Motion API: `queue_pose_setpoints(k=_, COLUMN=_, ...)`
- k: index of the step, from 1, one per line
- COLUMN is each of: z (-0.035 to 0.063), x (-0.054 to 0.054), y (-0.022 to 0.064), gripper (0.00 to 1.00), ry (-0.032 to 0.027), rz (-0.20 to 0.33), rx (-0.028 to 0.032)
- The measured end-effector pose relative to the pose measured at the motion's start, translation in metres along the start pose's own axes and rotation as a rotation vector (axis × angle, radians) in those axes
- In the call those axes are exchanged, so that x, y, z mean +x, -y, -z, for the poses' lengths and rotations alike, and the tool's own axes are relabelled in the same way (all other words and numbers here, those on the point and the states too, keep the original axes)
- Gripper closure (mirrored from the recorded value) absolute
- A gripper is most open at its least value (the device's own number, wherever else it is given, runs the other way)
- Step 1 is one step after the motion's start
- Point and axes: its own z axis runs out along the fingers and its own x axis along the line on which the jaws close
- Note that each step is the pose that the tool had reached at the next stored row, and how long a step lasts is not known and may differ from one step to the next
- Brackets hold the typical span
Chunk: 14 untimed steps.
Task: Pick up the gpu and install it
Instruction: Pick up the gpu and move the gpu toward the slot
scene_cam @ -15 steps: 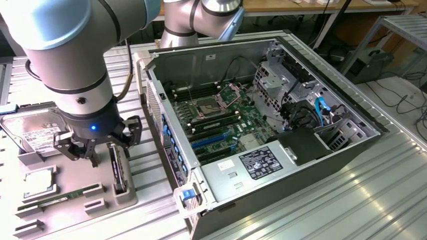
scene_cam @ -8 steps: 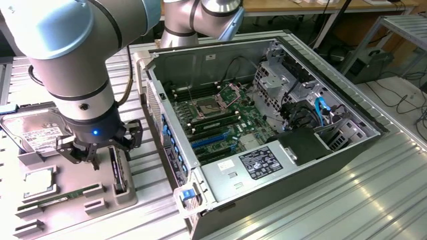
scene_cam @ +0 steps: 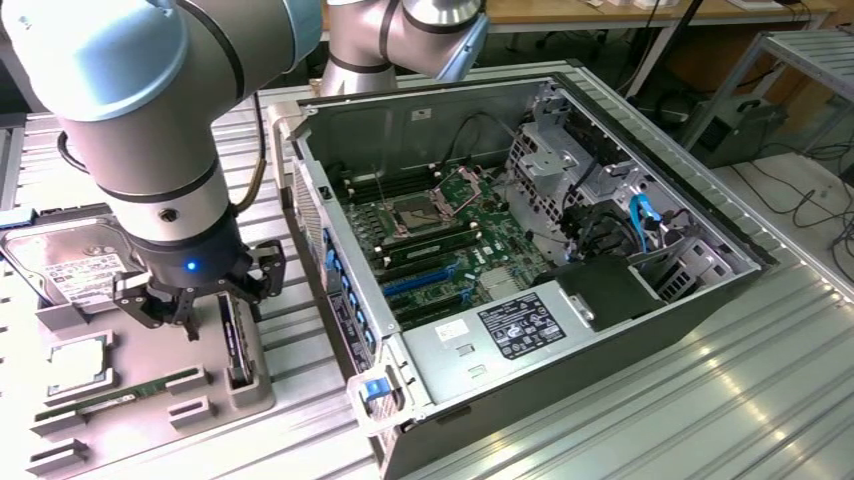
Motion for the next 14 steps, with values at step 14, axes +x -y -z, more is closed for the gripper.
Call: queue_pose_setpoints(k=14, z=-0.0062, x=-0.0017, y=0.0029, gripper=0.42, ry=-0.0002, rz=-0.001, rx=0.0004)
